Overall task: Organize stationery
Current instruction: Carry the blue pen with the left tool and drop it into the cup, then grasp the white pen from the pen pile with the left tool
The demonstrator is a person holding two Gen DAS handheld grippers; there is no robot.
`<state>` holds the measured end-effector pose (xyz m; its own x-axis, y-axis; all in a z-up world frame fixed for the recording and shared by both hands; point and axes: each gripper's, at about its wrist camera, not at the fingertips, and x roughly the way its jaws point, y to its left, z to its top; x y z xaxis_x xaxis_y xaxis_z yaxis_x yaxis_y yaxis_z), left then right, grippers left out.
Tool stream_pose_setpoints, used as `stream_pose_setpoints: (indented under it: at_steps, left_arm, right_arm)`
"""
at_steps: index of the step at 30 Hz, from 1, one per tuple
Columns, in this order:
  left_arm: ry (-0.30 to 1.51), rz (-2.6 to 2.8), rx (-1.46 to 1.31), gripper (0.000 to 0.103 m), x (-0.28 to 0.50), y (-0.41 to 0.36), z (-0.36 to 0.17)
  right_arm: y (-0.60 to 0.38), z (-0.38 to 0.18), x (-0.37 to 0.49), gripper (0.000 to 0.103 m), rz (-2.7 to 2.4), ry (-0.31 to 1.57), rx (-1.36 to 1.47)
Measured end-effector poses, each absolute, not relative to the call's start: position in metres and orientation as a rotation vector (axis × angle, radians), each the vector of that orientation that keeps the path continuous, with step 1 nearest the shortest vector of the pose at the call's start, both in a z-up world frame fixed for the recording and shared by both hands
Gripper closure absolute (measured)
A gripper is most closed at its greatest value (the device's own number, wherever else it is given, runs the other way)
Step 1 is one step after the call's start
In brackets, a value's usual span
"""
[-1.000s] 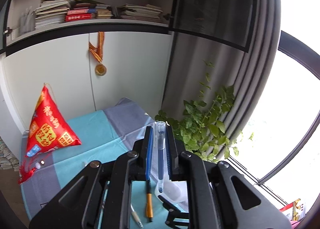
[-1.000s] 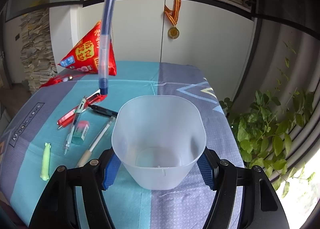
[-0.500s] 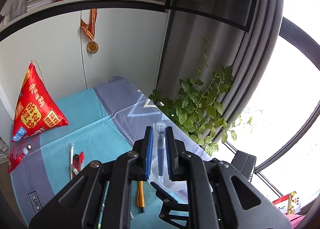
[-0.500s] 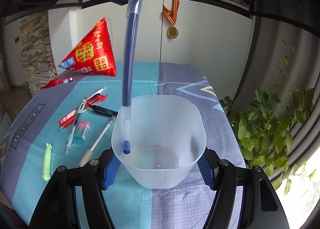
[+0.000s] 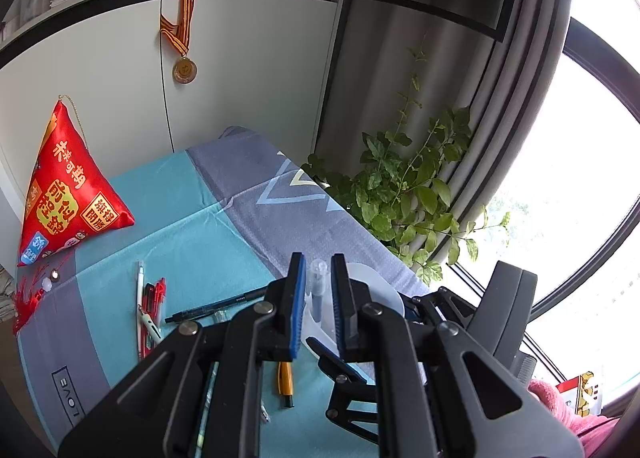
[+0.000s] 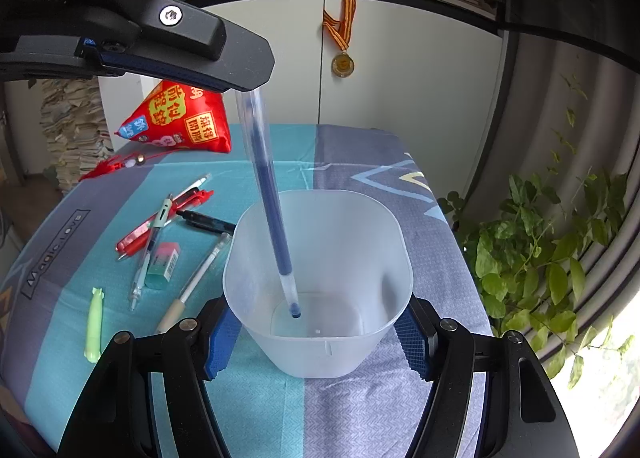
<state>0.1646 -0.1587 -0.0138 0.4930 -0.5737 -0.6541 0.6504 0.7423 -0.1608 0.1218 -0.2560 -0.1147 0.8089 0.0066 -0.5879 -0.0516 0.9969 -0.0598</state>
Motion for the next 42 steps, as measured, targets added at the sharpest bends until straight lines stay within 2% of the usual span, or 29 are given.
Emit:
stream_pose_setpoints:
  at_steps: [1, 2, 3, 9, 20, 34, 40, 42]
  left_arm:
    - [0.751, -0.745, 0.109, 0.084, 0.165, -0.157, -0.013]
    - [0.751, -0.744, 0.102, 0.074, 0.165, -0.155, -0.012]
    - [0.745, -0.739, 0.095, 0.069, 0.165, -0.152, -0.01]
    - [0.684, -0.616, 0.04, 0.065, 0.181, -0.115, 0.007]
    - [0.835, -0.33, -0.012, 0.067, 0.242, -0.052, -0.056]
    - [0.935, -0.291, 0.051, 0.073, 0.299, -0.061, -0.104]
    - [0.995, -0.301, 0.067, 0.081, 0.321, -0.071, -0.123]
    - [1.013, -0.308, 0.063, 0.087, 0.327, -0.072, -0.128]
  right_arm:
    - [-0.256, -0.115, 0.122, 0.033, 0.03, 0.629, -0.073]
    - [-0.256, -0.114, 0.122, 0.033, 0.03, 0.63, -0.075]
    - [-0.256, -0.114, 0.122, 0.033, 0.029, 0.63, -0.076]
    - [-0.255, -0.113, 0.12, 0.033, 0.028, 0.631, -0.075]
    - [-0.256, -0.114, 0.12, 0.033, 0.03, 0.637, -0.074]
    - [-0.257, -0.119, 0.123, 0.033, 0.037, 0.655, -0.077]
    - [-0.257, -0.119, 0.123, 0.033, 0.039, 0.657, -0.074]
    - [-0.257, -0.118, 0.124, 0.033, 0.039, 0.658, -0.075]
